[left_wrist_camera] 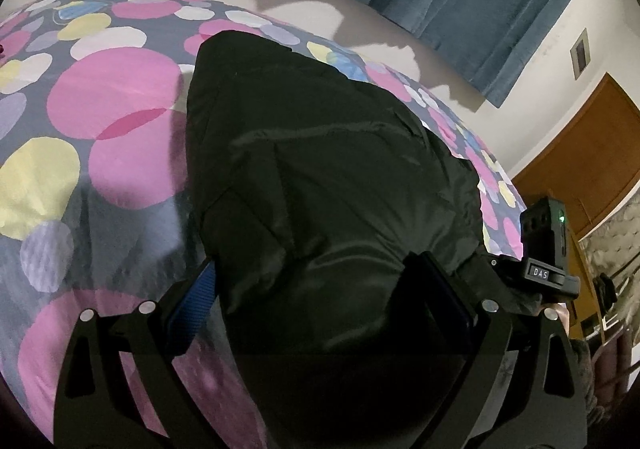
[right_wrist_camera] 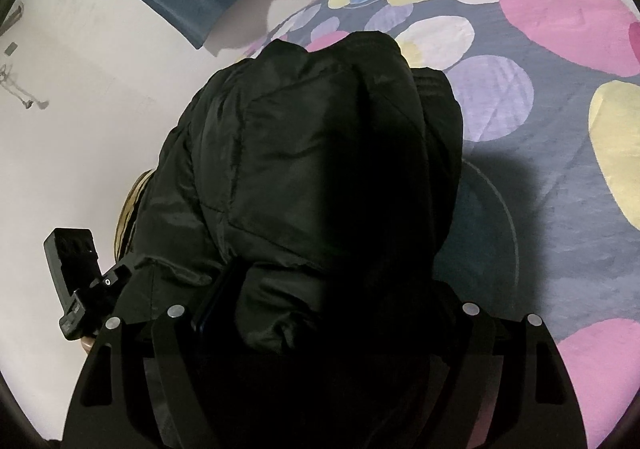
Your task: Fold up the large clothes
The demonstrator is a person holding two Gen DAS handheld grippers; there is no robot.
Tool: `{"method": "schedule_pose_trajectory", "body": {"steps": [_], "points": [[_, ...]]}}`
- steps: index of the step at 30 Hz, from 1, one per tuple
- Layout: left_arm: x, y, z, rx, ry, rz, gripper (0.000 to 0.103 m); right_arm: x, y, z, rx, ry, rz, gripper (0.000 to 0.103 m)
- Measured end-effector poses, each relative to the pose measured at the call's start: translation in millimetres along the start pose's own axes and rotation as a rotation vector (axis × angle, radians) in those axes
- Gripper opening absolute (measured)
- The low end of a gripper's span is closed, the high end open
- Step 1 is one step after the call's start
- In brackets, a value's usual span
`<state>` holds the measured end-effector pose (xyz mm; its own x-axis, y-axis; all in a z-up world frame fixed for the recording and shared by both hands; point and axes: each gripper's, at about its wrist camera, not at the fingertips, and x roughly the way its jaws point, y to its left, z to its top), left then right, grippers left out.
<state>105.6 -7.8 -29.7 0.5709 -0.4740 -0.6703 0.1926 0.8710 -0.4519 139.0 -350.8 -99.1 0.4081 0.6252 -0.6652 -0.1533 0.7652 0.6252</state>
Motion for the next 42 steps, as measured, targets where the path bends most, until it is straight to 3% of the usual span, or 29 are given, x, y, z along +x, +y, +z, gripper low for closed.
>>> {"method": "schedule_pose_trajectory", "body": {"steps": [16,22,32,42], "points": [[-1.3,4.7,0.5,-0.005,-0.005,0.008,0.096,-2.9,1.4,-7.5,0.027,-0.015,-0.011,0.081],[-9.0,3.3,-7.1,-0.015,-0.010,0.016,0.096,-9.1,1.2,-11.5,0.026,-0.033,-0.026,0.086],[-17.5,-2.3,-21.3,-0.023,-0.009,0.023,0.096,-20.9,-1.5,-27.4,0.023,-0.009,-0.024,0.086],[-14.8,-4.2,-21.6,-0.019,-0.023,0.050,0.094,-18.8,-10.7,-29.6,0.063,-0.014,0.041,0.071]]}}
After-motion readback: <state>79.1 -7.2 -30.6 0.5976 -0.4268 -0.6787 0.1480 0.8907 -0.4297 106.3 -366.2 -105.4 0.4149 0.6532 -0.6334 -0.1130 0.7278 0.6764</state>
